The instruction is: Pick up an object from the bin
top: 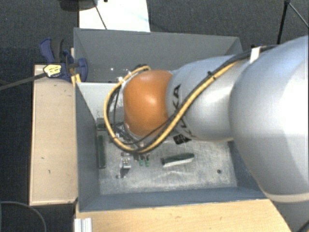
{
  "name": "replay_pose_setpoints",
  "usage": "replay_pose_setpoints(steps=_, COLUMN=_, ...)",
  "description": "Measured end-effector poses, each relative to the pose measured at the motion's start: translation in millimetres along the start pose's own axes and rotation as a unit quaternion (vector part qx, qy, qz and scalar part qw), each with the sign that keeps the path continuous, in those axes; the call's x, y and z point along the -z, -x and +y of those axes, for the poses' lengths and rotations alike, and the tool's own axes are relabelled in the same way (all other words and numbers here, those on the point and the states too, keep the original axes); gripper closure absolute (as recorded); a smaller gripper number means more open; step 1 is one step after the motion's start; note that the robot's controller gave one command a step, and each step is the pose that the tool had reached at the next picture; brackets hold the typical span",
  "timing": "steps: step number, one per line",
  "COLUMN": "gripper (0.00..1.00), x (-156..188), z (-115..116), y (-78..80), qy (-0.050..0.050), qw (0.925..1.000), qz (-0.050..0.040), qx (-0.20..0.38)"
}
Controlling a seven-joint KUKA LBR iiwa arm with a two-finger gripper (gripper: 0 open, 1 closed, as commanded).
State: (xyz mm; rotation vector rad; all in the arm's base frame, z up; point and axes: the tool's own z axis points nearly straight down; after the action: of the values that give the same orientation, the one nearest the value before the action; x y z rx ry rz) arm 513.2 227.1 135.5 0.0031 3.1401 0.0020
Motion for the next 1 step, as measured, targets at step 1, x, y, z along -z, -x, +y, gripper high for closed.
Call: replay_pose_setpoints(steps=1, gripper=0.0, x=-57.0, z=-15.0, y=76.6, qy=0.001, qw=1.0, qz=-0.0025, qx=-0.009)
